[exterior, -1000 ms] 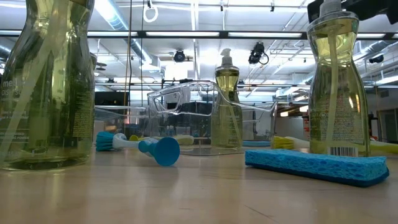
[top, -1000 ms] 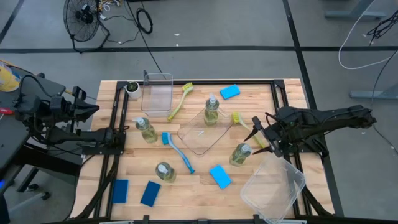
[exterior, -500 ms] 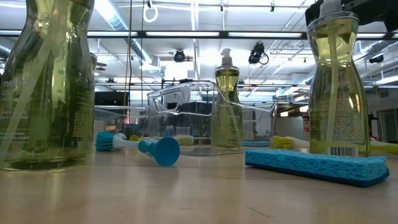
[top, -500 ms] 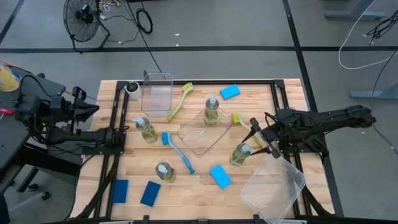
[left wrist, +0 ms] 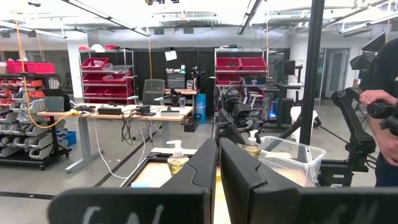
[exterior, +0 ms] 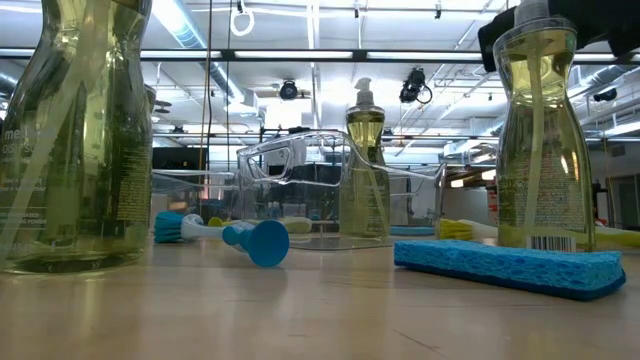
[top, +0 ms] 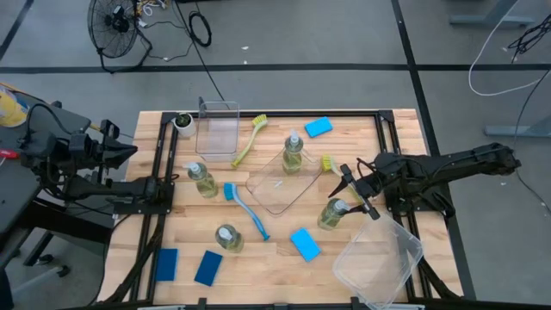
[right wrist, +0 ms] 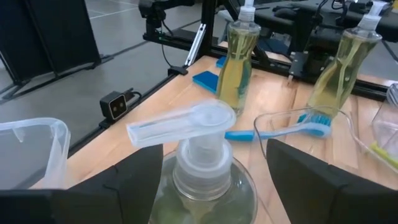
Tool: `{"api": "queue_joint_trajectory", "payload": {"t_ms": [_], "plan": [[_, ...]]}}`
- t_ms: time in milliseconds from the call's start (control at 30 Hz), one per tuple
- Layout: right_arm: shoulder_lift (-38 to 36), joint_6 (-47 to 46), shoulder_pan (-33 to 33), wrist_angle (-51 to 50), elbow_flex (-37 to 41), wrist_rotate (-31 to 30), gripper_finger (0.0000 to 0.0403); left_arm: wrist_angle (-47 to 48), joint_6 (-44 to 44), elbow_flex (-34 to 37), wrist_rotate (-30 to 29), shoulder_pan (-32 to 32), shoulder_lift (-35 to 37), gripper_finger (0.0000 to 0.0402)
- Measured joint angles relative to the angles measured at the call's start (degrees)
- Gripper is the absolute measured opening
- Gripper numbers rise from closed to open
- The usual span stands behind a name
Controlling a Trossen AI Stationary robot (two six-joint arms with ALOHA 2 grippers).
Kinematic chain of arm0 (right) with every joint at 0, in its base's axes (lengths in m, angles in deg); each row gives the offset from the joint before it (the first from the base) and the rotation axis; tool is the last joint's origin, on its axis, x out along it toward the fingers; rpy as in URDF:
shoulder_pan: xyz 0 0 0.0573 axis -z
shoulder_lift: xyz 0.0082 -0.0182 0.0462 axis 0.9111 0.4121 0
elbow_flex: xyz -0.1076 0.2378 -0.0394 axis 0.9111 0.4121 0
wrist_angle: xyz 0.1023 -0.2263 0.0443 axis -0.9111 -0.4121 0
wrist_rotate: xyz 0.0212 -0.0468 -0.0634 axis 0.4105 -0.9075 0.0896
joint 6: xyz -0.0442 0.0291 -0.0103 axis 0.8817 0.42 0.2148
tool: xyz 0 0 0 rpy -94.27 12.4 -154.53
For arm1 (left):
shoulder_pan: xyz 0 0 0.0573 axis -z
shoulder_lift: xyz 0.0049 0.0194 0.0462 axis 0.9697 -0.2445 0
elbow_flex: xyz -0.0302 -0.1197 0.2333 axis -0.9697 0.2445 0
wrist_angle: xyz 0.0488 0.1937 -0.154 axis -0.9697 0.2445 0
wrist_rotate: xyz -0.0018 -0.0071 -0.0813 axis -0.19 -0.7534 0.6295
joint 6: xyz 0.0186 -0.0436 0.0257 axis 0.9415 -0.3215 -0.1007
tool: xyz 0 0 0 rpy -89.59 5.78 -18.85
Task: Pick & Place Kitchen Sink Supplies
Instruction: Put the dishwashing liquid bottle into the bottom transparent bin
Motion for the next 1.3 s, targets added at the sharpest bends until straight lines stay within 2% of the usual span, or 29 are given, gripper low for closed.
{"api": "queue_joint_trajectory", "payload": {"t_ms": [233,367,900,1300], "plan": [[0.08,-1.31,0.00,0.03,0.00,0.01,0.0284,0.00,0.00,0.01,0.01,0.00,0.00,0.0026],[0.08,-1.33,0.00,0.02,0.00,0.01,0.0267,0.00,0.00,0.01,0.02,0.02,0.00,0.0026],[0.06,-2.56,0.02,-0.02,-0.04,0.31,0.0106,0.00,0.00,0.01,0.01,0.01,0.00,0.0025],[0.03,-6.78,-0.02,0.01,-0.11,2.73,0.0100,0.00,0.00,0.01,0.00,0.00,0.00,0.0025]]}}
